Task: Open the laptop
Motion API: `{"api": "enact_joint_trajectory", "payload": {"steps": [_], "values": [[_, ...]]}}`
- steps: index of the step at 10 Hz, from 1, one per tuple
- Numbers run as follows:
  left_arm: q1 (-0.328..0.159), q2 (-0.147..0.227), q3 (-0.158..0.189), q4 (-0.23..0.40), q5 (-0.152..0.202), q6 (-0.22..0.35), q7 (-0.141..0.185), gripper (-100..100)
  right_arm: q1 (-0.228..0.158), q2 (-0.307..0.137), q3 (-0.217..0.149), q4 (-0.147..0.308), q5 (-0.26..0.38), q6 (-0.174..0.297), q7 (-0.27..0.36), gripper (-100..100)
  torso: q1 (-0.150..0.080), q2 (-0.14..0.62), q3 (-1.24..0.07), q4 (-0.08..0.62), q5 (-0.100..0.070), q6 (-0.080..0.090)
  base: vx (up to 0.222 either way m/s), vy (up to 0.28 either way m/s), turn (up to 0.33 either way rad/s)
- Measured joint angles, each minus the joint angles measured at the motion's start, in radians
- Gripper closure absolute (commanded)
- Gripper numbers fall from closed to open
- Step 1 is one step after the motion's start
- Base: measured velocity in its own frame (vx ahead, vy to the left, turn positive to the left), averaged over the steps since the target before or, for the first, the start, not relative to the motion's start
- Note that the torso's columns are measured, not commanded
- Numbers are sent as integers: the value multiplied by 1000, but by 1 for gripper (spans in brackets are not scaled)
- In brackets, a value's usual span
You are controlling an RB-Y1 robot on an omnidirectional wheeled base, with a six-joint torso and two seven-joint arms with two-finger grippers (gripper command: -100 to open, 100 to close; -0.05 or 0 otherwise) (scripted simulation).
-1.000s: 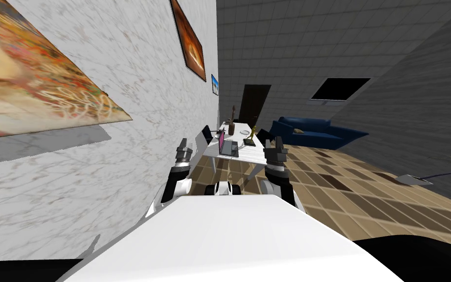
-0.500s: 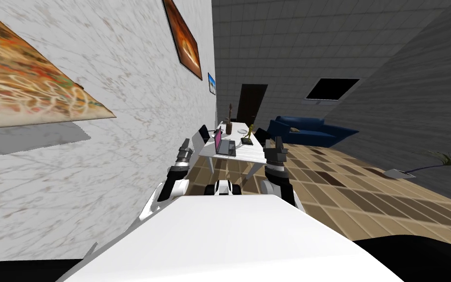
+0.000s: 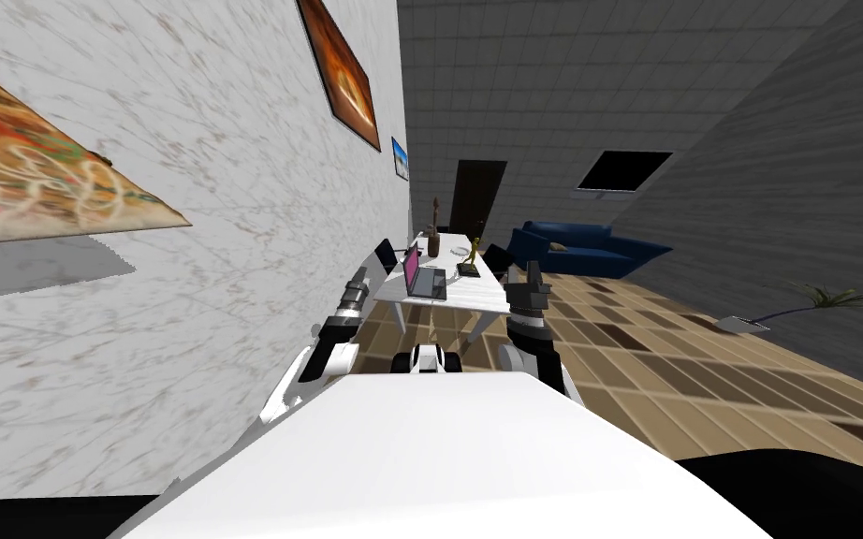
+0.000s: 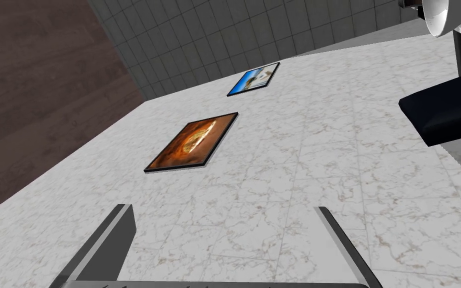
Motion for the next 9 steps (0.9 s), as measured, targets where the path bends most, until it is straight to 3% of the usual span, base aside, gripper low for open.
{"api": "enact_joint_trajectory", "payload": {"steps": [6,9], "values": [[-6,69,3,-2,-31,115,-12,-100,0,0,0,0,0,0,0,0,0,0,0,0,0,0,24,-61,-63],[-7,121,6,-8,-46,179,-15,-100,0,0,0,0,0,0,0,0,1,0,0,0,0,0,27,-54,-57]]}}
